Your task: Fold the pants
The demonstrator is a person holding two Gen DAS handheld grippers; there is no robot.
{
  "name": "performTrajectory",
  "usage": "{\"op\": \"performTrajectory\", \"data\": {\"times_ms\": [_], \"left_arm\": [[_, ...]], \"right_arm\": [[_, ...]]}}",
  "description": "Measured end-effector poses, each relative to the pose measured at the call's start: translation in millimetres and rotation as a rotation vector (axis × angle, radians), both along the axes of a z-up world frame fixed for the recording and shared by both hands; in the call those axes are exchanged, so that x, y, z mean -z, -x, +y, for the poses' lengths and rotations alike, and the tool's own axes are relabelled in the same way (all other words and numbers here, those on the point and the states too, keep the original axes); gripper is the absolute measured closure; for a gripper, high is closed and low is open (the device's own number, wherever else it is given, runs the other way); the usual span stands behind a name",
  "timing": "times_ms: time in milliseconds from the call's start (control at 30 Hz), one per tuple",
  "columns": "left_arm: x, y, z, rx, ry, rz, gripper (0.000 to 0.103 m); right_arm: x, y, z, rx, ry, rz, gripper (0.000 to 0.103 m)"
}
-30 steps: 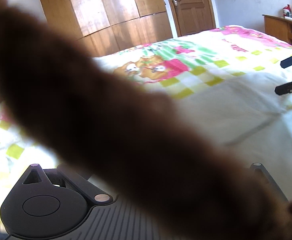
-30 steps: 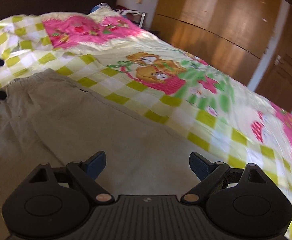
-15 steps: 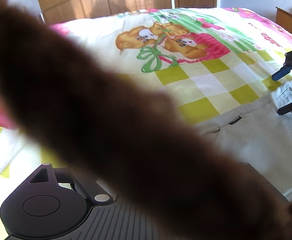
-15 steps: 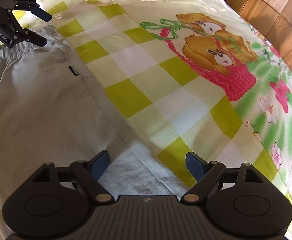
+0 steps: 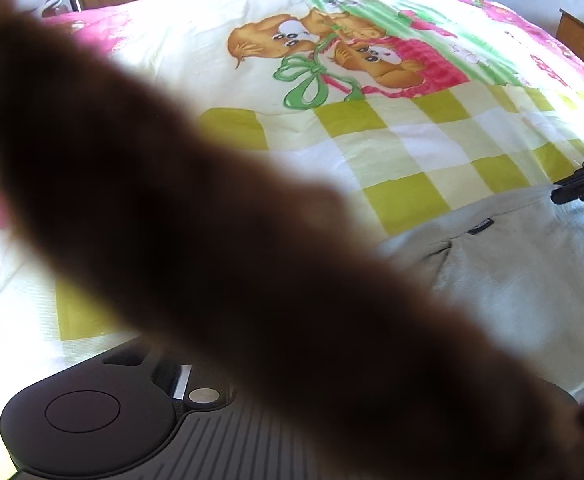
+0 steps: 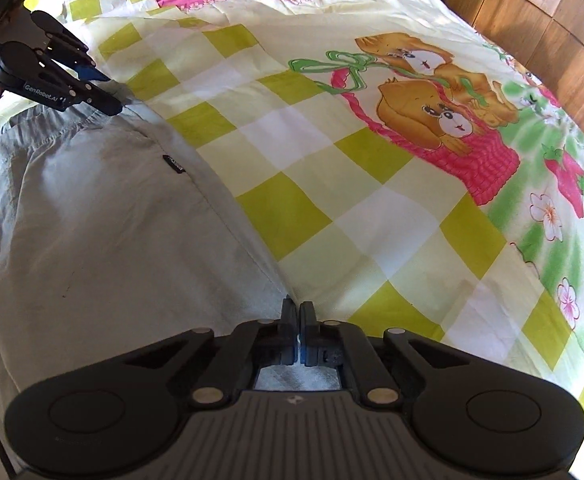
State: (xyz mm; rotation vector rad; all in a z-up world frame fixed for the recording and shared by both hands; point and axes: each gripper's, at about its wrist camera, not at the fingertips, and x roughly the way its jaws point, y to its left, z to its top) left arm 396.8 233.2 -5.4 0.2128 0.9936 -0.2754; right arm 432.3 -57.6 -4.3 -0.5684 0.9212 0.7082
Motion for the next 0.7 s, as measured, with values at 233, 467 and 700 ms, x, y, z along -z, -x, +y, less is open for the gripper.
{"op": "performTrajectory", "data": {"times_ms": [233,467,700], "left_arm": [[-34,38,-6,-0.031,0.034,-0.173,0.086],[-98,135,1,-0.010,0.126,-0.345,0.086],[-86,261,6,-0.019,0.220,-0.345,0.086]], "right_arm": [[-46,43,-19,0.048,-0.104,-0.159,0.085],[-111,153,-41,0.052,-0.208,-0.269,0.085],[-100,289,-34,0.021,-0.223,-0.192,0.085]]}}
